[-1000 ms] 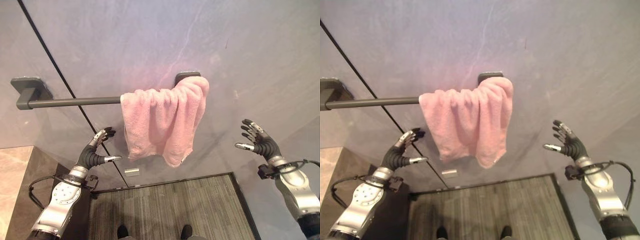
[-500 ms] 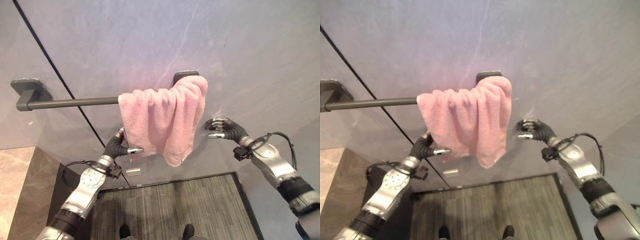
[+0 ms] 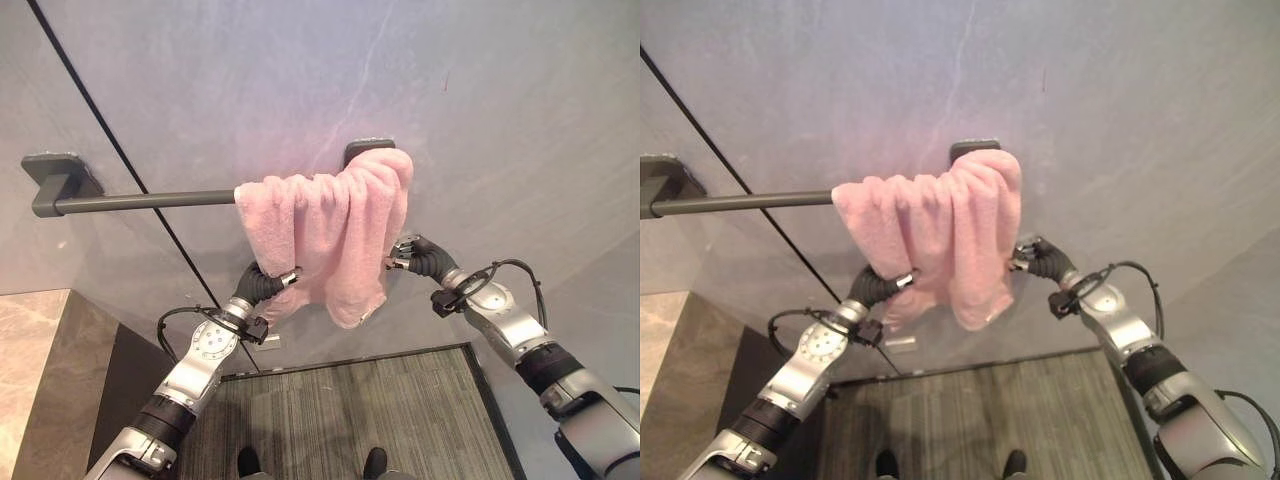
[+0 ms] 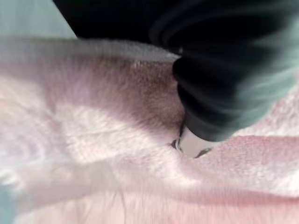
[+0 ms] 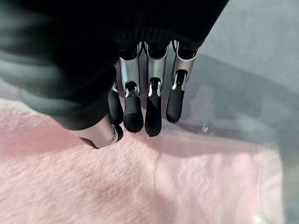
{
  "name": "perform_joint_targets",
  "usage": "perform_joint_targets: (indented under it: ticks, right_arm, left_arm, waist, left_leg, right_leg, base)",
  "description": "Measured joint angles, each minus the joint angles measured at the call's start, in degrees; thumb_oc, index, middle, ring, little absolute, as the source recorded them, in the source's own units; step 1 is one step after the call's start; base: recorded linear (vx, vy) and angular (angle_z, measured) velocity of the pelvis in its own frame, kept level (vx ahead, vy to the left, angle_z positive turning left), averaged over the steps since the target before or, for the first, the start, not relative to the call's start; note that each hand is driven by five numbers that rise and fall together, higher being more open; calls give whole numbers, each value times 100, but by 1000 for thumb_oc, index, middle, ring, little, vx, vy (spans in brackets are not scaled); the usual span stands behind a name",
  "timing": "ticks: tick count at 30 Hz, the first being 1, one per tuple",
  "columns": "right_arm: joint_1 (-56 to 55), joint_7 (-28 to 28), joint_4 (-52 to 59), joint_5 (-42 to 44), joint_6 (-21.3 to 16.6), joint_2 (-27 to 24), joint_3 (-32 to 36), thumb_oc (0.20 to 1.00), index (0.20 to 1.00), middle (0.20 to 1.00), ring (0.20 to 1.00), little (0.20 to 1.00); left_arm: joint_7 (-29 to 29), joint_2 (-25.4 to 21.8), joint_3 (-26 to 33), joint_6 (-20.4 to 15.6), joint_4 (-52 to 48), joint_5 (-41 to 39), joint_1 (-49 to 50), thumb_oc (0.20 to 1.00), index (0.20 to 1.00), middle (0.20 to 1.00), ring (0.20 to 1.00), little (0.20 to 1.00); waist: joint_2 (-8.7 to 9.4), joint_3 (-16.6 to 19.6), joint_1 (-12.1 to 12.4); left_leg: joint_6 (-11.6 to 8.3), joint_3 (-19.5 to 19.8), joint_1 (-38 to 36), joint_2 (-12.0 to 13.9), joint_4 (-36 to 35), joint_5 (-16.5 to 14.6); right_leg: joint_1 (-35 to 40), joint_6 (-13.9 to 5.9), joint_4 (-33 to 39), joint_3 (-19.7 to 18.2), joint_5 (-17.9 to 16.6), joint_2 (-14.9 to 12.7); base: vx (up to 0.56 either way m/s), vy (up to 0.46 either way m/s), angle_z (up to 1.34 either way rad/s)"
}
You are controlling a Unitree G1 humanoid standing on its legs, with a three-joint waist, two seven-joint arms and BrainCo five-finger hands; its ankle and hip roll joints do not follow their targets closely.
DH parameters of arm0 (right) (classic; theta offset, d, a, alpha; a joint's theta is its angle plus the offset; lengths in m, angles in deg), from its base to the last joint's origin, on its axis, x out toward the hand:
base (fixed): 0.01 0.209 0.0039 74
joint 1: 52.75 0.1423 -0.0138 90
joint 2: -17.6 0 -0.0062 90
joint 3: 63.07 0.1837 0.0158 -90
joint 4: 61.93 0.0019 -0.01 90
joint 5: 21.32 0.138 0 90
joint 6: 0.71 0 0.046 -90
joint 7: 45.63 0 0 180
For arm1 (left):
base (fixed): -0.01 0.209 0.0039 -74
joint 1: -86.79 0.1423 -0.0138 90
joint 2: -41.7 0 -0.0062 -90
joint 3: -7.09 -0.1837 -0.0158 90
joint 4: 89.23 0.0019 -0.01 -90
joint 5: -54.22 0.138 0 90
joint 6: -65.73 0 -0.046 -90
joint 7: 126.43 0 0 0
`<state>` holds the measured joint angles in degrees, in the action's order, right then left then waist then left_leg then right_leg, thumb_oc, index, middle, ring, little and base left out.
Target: Put brush and paste in cup on sink, flatten towel.
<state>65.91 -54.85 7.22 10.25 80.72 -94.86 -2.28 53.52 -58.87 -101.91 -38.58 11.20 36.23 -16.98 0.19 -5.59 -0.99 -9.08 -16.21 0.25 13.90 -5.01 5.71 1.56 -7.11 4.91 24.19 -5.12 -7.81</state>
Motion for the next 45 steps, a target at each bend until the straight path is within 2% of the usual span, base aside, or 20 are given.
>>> perform_joint_targets:
  ticks: [4, 8, 11, 15, 17, 18, 20, 23, 29, 34, 39, 45]
  right_arm:
    - [-192, -8, 838, -175, -24, -10, 361, 200, 200, 200, 200, 200]
    - [-502, -48, 1514, -144, -58, 3, 842, 200, 200, 200, 200, 200]
    - [-679, -292, 2253, 264, -133, 22, 922, 200, 200, 200, 200, 200]
    - [-655, -382, 2528, 369, -179, 205, 869, 200, 200, 200, 200, 200]
    - [-560, -362, 2504, 370, -181, 471, 759, 200, 200, 200, 200, 200]
    - [-544, -358, 2482, 370, -180, 552, 735, 200, 200, 200, 200, 200]
    - [-416, -322, 2265, 348, -184, 768, 519, 200, 200, 200, 200, 200]
    - [-315, -195, 1673, 239, -155, 1118, 212, 200, 200, 200, 200, 200]
    - [-218, -56, 1690, -36, -106, 1141, 99, 200, 200, 200, 200, 200]
    - [-38, 41, 2362, -22, -129, 1120, 129, 200, 200, 200, 200, 200]
    - [14, 36, 2950, 135, -176, 1108, 236, 200, 200, 200, 200, 200]
    - [10, -56, 3397, 144, -177, 891, 286, 200, 200, 200, 200, 200]
  left_arm:
    - [30, -16, 283, 41, -282, 20, 216, 200, 200, 200, 200, 200]
    - [73, -63, 480, 77, -911, 93, 403, 294, 294, 294, 294, 294]
    - [66, -74, 788, 49, -1598, 71, 661, 369, 369, 369, 369, 369]
    - [-18, -62, 918, -7, -1884, -17, 845, 360, 360, 360, 360, 360]
    - [-16, 13, 926, -35, -1884, -250, 1024, 341, 341, 341, 341, 341]
    - [-20, 31, 914, -34, -1871, -313, 1074, 325, 325, 325, 325, 325]
    - [-20, 68, 898, -32, -1689, -455, 1170, 216, 216, 216, 216, 216]
    - [-1, 240, 815, 36, -1152, -448, 1173, 200, 200, 200, 200, 200]
    - [170, 233, 765, 71, -1076, -448, 1135, 200, 200, 200, 200, 200]
    - [250, 230, 914, 67, -1668, -463, 1133, 200, 200, 200, 200, 200]
    - [336, 201, 1218, -45, -2489, -661, 1009, 200, 200, 200, 200, 200]
    - [339, 189, 1333, -49, -2784, -862, 964, 200, 200, 200, 200, 200]
  waist:
    - [16, -9, 26]
    - [45, -25, 74]
    - [89, -51, 101]
    - [166, -90, 169]
    - [192, -89, 204]
    - [195, -90, 216]
    - [195, -89, 260]
    - [195, -89, 342]
    - [194, -90, 435]
    - [211, -106, 486]
    - [352, -279, 543]
    - [427, -500, 549]
  left_leg:
    - [0, 54, -1, -31, -1, 0]
    - [0, 135, 23, -49, -2, 0]
    - [0, 149, 30, -50, -2, 1]
    - [1, 158, 56, -54, -1, 2]
    - [3, 164, 85, -65, -1, 4]
    - [3, 164, 85, -65, -1, 4]
    - [3, 163, 79, -70, -1, 4]
    - [3, 174, 97, -71, 0, 4]
    - [6, 332, 197, -79, -1, 31]
    - [-9, 416, 277, -71, -1, 42]
    - [-9, 471, 388, -86, 0, 60]
    - [-10, 461, 421, -100, 0, 58]
  right_leg:
    - [44, -2, -1, 48, 2, -4]
    - [77, -15, -1, 141, 12, -16]
    - [83, -17, -1, 155, 15, -19]
    - [79, -17, -1, 165, 19, -24]
    - [59, -19, -1, 172, 20, -32]
    - [57, -19, -1, 172, 20, -33]
    - [60, -21, -2, 173, 22, -34]
    - [55, -25, -1, 193, 27, -36]
    - [58, -34, 0, 331, 48, -36]
    - [42, -33, -1, 416, 65, -25]
    - [-26, -31, -2, 473, 68, -31]
    - [-69, -31, -3, 466, 67, -40]
  base:
    - [3, 20, 9]
    - [-7, 27, 9]
    - [-6, 17, 3]
    - [-9, 11, 2]
    - [-24, 29, 3]
    - [0, 0, 0]
    - [0, 0, 0]
    - [-1, 3, 1]
    - [2, 4, 12]
    - [5, 10, 7]
    - [5, 8, 6]
    - [3, 24, 0]
